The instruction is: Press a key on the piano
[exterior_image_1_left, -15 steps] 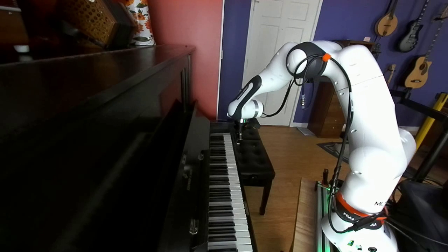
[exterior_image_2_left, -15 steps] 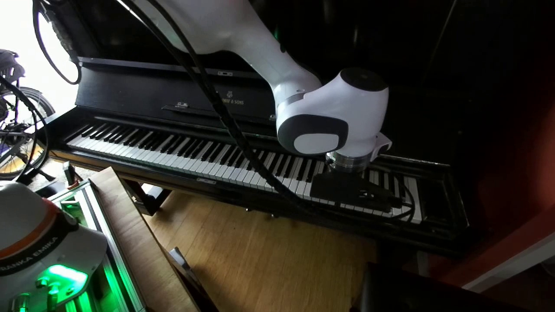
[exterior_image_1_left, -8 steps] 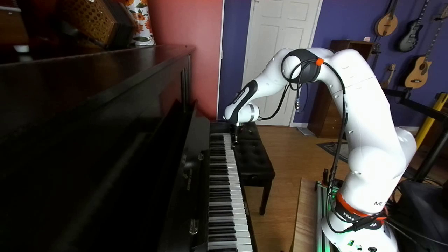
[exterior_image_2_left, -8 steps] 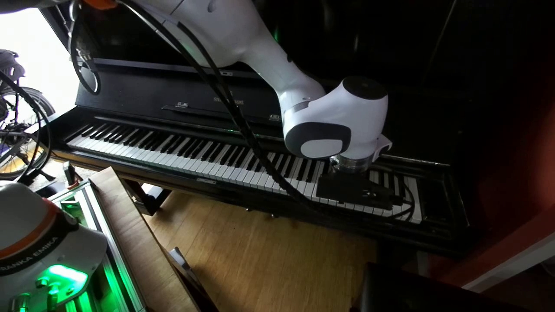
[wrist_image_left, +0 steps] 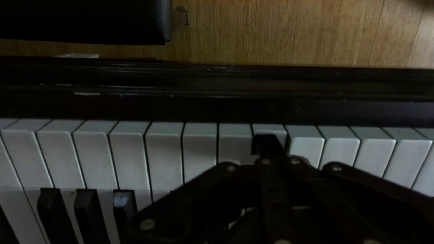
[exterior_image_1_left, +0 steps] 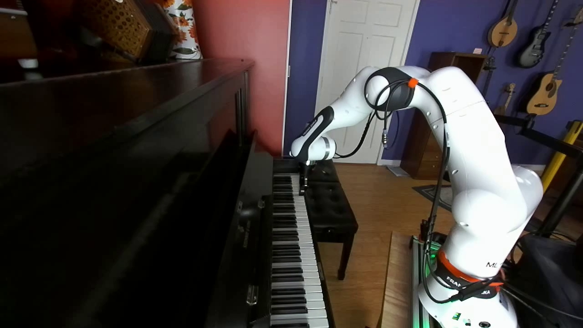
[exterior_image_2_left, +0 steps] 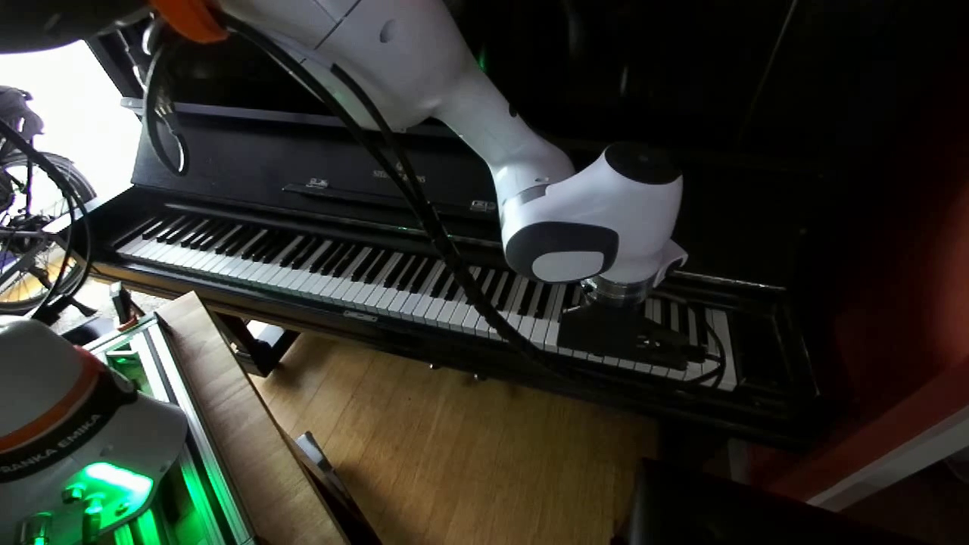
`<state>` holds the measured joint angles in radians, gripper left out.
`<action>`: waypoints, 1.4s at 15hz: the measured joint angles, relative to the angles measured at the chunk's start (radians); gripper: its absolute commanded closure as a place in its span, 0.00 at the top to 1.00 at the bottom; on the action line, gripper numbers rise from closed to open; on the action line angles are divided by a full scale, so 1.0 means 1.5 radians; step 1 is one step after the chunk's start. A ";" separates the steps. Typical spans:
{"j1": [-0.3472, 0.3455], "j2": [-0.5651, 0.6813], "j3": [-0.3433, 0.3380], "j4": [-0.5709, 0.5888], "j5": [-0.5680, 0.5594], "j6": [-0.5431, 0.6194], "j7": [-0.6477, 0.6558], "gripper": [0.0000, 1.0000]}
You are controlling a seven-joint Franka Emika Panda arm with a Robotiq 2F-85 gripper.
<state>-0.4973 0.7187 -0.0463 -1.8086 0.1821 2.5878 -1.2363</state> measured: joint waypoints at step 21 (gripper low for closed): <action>-0.007 -0.047 0.018 -0.005 0.000 -0.002 0.009 0.39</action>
<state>-0.5083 0.6483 -0.0189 -1.8166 0.1821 2.5848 -1.2235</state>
